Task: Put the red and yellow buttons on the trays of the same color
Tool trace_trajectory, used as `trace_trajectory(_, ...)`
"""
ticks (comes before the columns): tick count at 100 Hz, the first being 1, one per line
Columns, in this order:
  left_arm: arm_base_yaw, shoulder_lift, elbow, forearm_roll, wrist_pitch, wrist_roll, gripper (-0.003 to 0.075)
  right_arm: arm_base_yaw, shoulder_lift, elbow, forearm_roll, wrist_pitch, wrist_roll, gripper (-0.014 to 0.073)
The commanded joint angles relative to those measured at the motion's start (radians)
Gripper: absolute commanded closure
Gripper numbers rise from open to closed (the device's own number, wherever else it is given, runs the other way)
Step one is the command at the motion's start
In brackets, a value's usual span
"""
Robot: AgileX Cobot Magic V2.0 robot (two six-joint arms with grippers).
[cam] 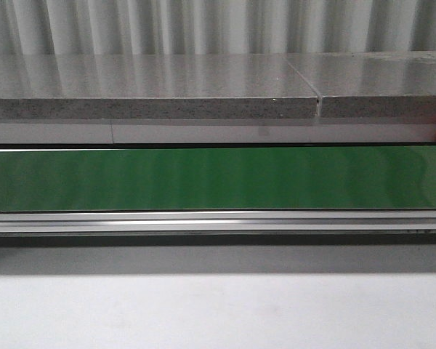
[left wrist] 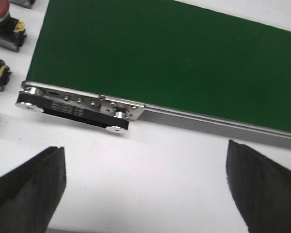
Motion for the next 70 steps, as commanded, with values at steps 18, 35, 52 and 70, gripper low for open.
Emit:
trace_trajectory(18, 0.057, 0.018, -0.032, 0.244, -0.016, -0.229, 0.005, 0.002, -0.011, -0.016, -0.003, -0.08, -0.002, 0.0662)
trace_trajectory(35, 0.185, 0.079, -0.032, 0.251, -0.025, -0.232, 0.005, 0.002, -0.011, -0.016, -0.003, -0.08, -0.002, 0.0662)
trace_trajectory(52, 0.296, 0.163, -0.032, 0.249, -0.06, -0.204, 0.005, 0.002, -0.011, -0.016, -0.003, -0.08, -0.002, 0.0662)
trace_trajectory(70, 0.373, 0.271, -0.032, 0.247, -0.115, -0.186, 0.005, 0.002, -0.011, -0.016, -0.003, -0.08, -0.002, 0.0662)
